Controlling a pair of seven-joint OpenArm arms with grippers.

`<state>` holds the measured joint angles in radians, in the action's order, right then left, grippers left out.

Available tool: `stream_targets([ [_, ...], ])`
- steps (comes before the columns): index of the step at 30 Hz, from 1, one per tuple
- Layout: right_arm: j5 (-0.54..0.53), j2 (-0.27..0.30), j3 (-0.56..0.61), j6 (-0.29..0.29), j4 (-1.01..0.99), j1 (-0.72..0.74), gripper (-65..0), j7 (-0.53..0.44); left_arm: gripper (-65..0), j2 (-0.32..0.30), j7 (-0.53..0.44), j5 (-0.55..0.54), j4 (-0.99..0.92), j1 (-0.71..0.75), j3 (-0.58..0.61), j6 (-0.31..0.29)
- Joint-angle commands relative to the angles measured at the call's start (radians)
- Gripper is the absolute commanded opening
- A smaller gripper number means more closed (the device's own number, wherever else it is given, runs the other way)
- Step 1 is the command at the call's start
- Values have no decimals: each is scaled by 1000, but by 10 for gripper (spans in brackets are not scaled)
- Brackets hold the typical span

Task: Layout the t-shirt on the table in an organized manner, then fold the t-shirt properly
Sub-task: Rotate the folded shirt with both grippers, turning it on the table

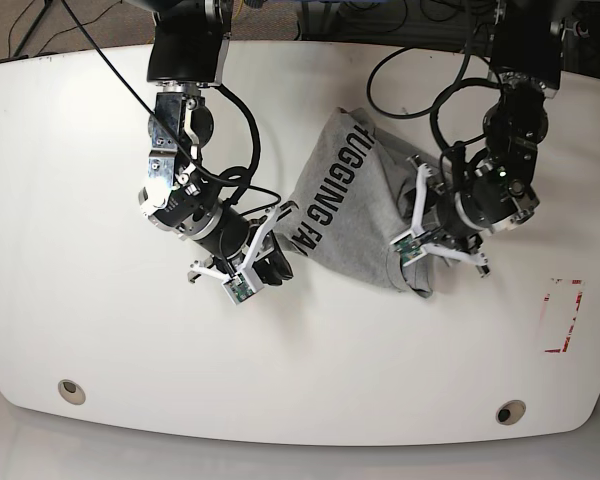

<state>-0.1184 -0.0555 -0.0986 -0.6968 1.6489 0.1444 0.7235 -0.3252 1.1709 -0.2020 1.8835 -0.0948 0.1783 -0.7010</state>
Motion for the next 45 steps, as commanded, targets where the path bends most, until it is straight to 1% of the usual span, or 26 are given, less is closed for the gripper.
stream_targets([
  [1, -16, 0, -2, -1, 14, 24, -564, -18, -424, -36, -15, -6, 17, -3, -24, 3],
  [4, -16, -2, -2, -1, 14, 21, -564, -18, -424, -76, -26, -4, 17, 22, -38, 3],
  [10, -16, -2, -2, -1, 14, 4, -564, -18, -424, -165, -118, -4, 17, 79, -53, 3],
  [13, -16, 0, -2, -1, 14, -4, -564, -20, -424, -186, -125, -6, 17, 82, -58, 3],
  [17, -16, 0, -2, -1, 14, -7, -564, -20, -424, -177, -125, -7, 24, 79, -87, 3],
  [25, -16, 0, -2, -1, 14, -1, -564, -20, -424, -74, -124, -64, 18, 54, -133, 3],
  [30, -16, -2, -2, -1, 7, 19, -563, -20, -424, -33, -124, -43, 9, 60, -115, 3],
  [34, -16, -22, 23, -1, -31, 28, -563, -20, -424, -28, -124, -24, -22, 88, -115, 3],
  [39, -16, -40, 70, -1, -86, 30, -563, -29, -424, -32, -130, -18, -126, 97, -121, 3],
  [41, -14, -56, 86, -1, -111, 30, -563, -54, -424, -33, -138, -18, -170, 97, -122, 3],
  [43, -14, -66, 96, -1, -146, 24, -563, -101, -424, -35, -164, -18, -207, 99, -122, 3],
  [45, -14, -70, 101, -1, -189, 21, -563, -149, -424, -51, -193, -18, -226, 103, -122, 3],
])
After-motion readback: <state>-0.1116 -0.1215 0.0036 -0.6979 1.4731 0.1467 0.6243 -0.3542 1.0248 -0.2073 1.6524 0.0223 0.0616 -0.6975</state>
